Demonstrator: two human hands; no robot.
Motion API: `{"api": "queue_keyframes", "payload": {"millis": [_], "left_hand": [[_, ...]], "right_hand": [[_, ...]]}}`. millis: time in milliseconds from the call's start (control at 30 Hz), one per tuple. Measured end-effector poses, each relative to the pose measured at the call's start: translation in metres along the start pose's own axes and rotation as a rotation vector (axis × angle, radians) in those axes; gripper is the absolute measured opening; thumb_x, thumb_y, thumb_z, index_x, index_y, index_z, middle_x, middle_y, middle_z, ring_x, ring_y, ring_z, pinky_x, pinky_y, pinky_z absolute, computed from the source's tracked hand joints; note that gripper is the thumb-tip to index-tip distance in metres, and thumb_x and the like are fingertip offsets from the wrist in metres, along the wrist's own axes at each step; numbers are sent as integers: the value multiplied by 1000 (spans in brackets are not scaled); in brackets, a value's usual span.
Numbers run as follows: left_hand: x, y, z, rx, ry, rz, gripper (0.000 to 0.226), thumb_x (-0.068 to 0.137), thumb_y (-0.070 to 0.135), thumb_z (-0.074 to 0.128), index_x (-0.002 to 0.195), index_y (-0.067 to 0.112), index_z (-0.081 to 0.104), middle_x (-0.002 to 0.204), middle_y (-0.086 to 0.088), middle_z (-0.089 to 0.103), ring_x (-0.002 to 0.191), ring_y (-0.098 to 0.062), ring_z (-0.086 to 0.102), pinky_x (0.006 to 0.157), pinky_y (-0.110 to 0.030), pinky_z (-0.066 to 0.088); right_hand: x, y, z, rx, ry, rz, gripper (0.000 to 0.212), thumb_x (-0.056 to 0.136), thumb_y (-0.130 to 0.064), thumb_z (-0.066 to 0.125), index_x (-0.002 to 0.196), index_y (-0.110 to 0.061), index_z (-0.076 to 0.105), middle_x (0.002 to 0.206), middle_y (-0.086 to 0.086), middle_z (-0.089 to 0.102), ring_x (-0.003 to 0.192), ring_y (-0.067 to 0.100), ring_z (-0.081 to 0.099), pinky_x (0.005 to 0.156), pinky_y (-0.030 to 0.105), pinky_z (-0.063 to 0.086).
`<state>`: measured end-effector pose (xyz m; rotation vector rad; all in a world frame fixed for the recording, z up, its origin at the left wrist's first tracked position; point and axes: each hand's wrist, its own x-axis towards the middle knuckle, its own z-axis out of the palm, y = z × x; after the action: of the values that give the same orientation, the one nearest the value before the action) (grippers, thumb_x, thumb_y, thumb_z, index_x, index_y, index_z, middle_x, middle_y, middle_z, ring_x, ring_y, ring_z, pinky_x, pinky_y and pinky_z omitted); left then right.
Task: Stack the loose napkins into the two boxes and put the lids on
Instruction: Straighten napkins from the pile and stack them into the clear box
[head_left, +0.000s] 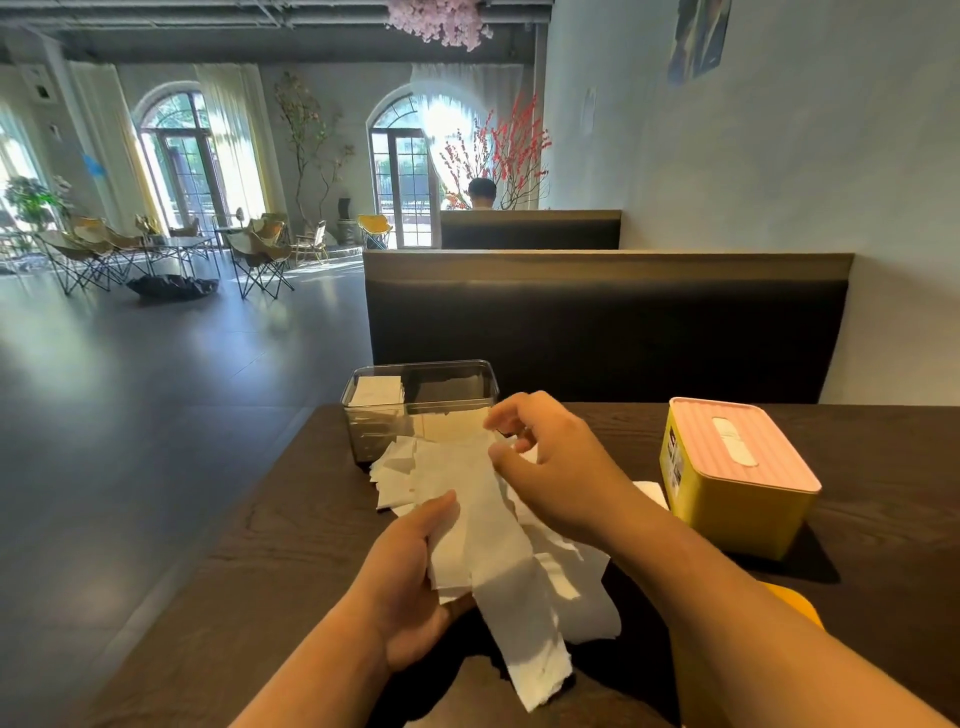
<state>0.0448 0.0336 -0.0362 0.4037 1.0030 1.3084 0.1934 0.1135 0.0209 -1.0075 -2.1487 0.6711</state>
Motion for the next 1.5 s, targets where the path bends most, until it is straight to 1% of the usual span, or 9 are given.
{"api": "queue_keyframes", "payload": {"millis": [167, 367, 567, 700, 967, 1067, 1200, 1367, 1500], "left_hand": [[4, 4, -7, -27, 78, 4, 43, 102, 39, 59, 139, 17, 60, 129, -18, 73, 115, -41, 71, 102, -55, 55], [9, 2, -14, -35, 124, 60, 80, 70, 44, 90, 141, 23, 58, 141, -12, 66, 130, -40, 61, 115, -57, 45], [13, 2, -14, -73, 130, 31, 39, 100, 30, 64, 135, 16, 60, 132, -17, 70, 123, -41, 65, 107, -55, 51], [14, 5, -17, -139, 108, 43, 37, 104, 21, 54, 139, 12, 62, 123, -19, 75, 112, -38, 71, 86, -48, 57], [15, 9, -22, -210, 123, 54, 35, 106, 13, 46, 137, 8, 61, 121, -21, 75, 107, -38, 72, 86, -49, 56], [16, 10, -23, -204, 130, 65, 35, 107, 13, 46, 139, 10, 59, 120, -21, 75, 110, -41, 73, 88, -53, 59], [17, 10, -23, -151, 154, 116, 39, 108, 18, 48, 147, 19, 52, 125, -18, 74, 101, -41, 76, 69, -50, 64], [11, 8, -11, -39, 146, 247, 34, 111, 19, 45, 141, 31, 53, 123, -14, 73, 88, -31, 80, 60, -44, 63], [6, 2, -7, 98, 79, 288, 37, 109, 18, 48, 142, 34, 56, 121, -14, 75, 98, -36, 77, 69, -46, 62]], "right_hand": [[1, -1, -19, -139, -412, 168, 24, 99, -61, 56, 106, -38, 57, 102, -16, 64, 95, 8, 66, 91, 31, 58], [-1, 7, -32, -163, -617, 269, 52, 86, -70, 67, 127, -47, 44, 109, -14, 70, 93, 10, 74, 88, 26, 61], [-13, -3, -34, -476, -527, 123, 105, 70, -65, 88, 150, -52, 21, 147, -11, 49, 113, 11, 58, 97, 33, 58], [-19, -15, -14, -650, -430, -230, 78, 75, -60, 86, 137, -44, 41, 142, -12, 41, 120, 10, 42, 96, 25, 46], [-16, -12, 12, -817, -362, -458, 36, 97, -40, 71, 129, -27, 61, 124, -1, 60, 96, 13, 51, 87, 28, 48], [-13, -10, 8, -792, -390, -425, 28, 99, -37, 70, 124, -28, 64, 121, -3, 63, 101, 15, 59, 92, 30, 52], [-12, -12, -9, -545, -468, -242, 11, 96, -32, 73, 102, -33, 64, 104, -15, 63, 94, 9, 59, 82, 18, 47], [-15, -21, -37, -189, -518, -94, 16, 88, -22, 78, 89, -28, 63, 89, -11, 63, 87, 8, 62, 79, 20, 60], [-17, -21, -42, 16, -565, -64, 25, 90, -13, 74, 97, -34, 63, 96, -19, 66, 93, 0, 66, 80, 15, 58]]}}
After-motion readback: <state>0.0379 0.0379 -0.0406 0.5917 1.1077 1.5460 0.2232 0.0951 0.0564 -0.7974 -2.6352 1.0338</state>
